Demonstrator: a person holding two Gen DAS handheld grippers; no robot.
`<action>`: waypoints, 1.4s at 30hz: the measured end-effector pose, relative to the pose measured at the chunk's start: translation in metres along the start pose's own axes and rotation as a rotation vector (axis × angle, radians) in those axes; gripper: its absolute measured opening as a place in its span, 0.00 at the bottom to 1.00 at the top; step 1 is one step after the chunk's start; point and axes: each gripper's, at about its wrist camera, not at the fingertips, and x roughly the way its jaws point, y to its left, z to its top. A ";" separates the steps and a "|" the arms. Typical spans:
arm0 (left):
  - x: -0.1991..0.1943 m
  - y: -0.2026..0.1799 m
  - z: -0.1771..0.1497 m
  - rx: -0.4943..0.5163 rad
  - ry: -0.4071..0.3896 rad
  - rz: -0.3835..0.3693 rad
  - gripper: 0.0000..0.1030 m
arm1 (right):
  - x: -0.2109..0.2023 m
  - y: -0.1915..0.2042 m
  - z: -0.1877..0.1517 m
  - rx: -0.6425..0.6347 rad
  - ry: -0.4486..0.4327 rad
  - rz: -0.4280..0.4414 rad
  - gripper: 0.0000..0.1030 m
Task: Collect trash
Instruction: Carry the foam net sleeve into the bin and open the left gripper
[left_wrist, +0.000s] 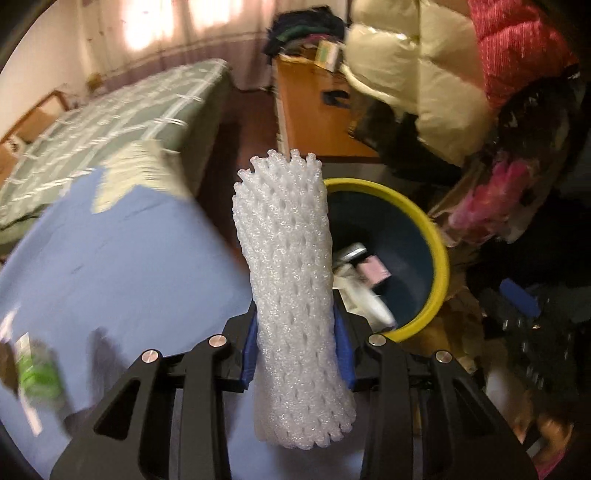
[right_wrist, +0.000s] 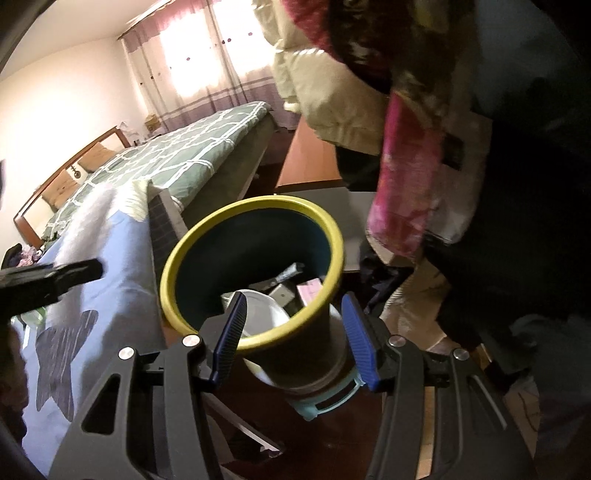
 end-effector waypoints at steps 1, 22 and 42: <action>0.009 -0.006 0.005 0.005 0.015 -0.016 0.34 | 0.000 -0.003 0.000 0.004 0.001 -0.004 0.50; 0.030 -0.034 0.038 0.026 -0.025 -0.042 0.81 | -0.014 -0.004 -0.002 -0.001 -0.005 -0.046 0.51; -0.184 0.213 -0.181 -0.442 -0.403 0.386 0.95 | -0.020 0.173 -0.009 -0.280 -0.012 0.174 0.55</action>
